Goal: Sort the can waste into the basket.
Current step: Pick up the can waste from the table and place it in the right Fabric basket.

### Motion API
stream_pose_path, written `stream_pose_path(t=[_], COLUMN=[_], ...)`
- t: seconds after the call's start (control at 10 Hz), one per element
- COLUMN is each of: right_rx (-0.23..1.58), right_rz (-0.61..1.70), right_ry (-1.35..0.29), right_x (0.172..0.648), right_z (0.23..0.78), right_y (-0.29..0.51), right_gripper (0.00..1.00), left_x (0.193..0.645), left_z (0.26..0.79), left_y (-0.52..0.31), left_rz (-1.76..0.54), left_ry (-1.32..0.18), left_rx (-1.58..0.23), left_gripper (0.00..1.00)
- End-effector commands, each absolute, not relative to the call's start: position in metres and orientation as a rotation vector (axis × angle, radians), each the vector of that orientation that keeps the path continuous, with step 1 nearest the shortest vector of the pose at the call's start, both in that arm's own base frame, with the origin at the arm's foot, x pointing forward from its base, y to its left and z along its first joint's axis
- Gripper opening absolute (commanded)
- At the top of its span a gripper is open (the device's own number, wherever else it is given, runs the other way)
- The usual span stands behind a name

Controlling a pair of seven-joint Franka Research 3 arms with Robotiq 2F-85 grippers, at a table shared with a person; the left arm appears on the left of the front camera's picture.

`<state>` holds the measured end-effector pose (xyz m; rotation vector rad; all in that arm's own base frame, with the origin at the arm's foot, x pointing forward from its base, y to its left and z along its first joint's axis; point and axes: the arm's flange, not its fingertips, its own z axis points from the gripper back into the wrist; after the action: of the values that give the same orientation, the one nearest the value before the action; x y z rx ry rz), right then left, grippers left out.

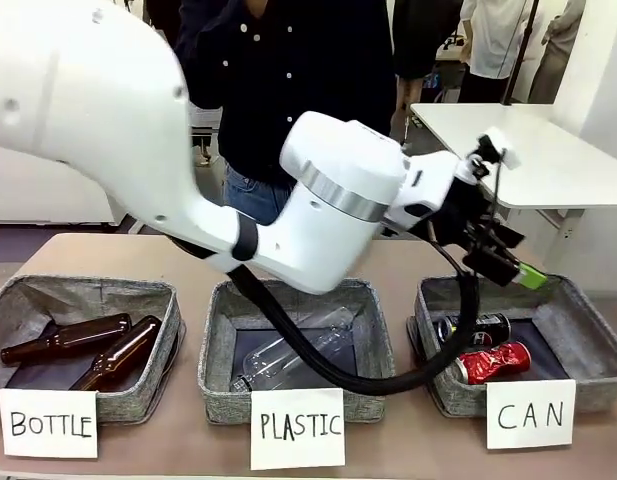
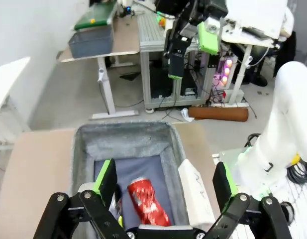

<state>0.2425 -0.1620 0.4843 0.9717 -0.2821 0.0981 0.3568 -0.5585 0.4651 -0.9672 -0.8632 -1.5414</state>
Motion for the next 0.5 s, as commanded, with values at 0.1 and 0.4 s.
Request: stream_pose_path(t=[0.1, 0.4], right_rx=[0.999, 1.142], right_rz=[0.135, 0.223], right_ry=[-0.334, -0.352], right_x=[0.243, 0.272], right_z=[0.495, 0.509], right_y=[-0.156, -0.078], right_gripper=[1.0, 1.0], left_x=[0.333, 0.319], left_z=[0.519, 0.527], left_y=[-0.437, -0.271], left_rz=[-1.276, -0.838], left_ry=[-0.675, -0.594], left_rx=[-0.957, -0.892], left_gripper=[1.0, 1.0])
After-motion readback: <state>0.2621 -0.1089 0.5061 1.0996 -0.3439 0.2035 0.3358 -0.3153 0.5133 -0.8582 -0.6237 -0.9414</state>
